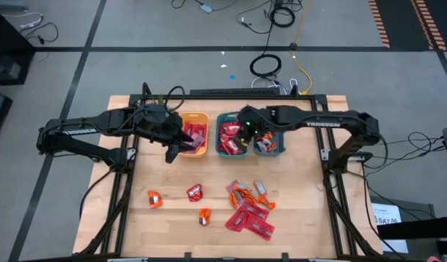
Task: Sort candy
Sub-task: Put the orange candy into the top right blue bin
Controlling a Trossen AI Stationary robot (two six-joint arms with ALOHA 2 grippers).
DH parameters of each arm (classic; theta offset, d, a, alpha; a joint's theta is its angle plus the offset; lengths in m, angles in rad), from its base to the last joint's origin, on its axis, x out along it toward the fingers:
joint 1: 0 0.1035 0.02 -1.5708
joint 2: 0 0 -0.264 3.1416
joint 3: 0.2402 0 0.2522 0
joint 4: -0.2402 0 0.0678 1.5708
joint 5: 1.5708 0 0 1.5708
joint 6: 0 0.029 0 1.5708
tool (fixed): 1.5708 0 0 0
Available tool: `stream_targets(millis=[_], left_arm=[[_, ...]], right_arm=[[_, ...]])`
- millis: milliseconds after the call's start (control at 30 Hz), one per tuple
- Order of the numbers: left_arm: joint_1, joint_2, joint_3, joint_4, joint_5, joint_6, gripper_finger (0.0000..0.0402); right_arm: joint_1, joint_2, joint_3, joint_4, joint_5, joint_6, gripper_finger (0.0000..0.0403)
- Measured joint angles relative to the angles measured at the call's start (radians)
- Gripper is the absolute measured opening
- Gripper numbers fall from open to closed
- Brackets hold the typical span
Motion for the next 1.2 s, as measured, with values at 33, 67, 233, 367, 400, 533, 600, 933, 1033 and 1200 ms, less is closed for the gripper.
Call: stream_targets(millis=[33,67,233,367,400,533,600,933,1033,1200], left_arm=[[0.000,0.000,0.000,-0.006,0.003,0.004,0.0179],[0.000,0.000,0.000,-0.016,0.004,0.011,0.0179],[0.000,0.000,0.000,-0.024,0.006,0.062,0.0179],[0.000,0.000,0.000,-0.024,0.011,0.085,0.0199],[0.000,0.000,0.000,-0.024,0.018,0.091,0.0209],[-0.001,0.000,0.000,-0.019,0.023,0.131,0.0253],[-0.001,0.000,0.000,-0.018,0.022,0.131,0.0270],[-0.001,0.000,0.000,-0.020,-0.002,0.127,0.0288],[-0.001,0.000,0.000,-0.024,-0.003,0.127,0.0288],[-0.001,0.000,0.000,-0.025,-0.005,0.127,0.0288]], right_arm=[[0.016,-0.016,0.000,-0.008,0.027,0.013,0.0200],[0.034,-0.030,0.000,-0.017,0.055,0.028,0.0198],[0.125,-0.100,0.000,-0.082,0.185,0.119,0.0195],[0.203,-0.139,0.001,-0.119,0.220,0.195,0.0195],[0.223,-0.145,0.001,-0.127,0.220,0.211,0.0195],[0.303,-0.146,0.001,-0.166,0.267,0.297,0.0194],[0.343,-0.140,0.001,-0.191,0.291,0.359,0.0194],[0.515,-0.105,0.001,-0.235,0.290,0.734,0.0194],[0.547,-0.077,0.001,-0.292,0.287,0.923,0.0194],[0.585,0.004,0.001,-0.415,0.191,1.199,0.0194]])
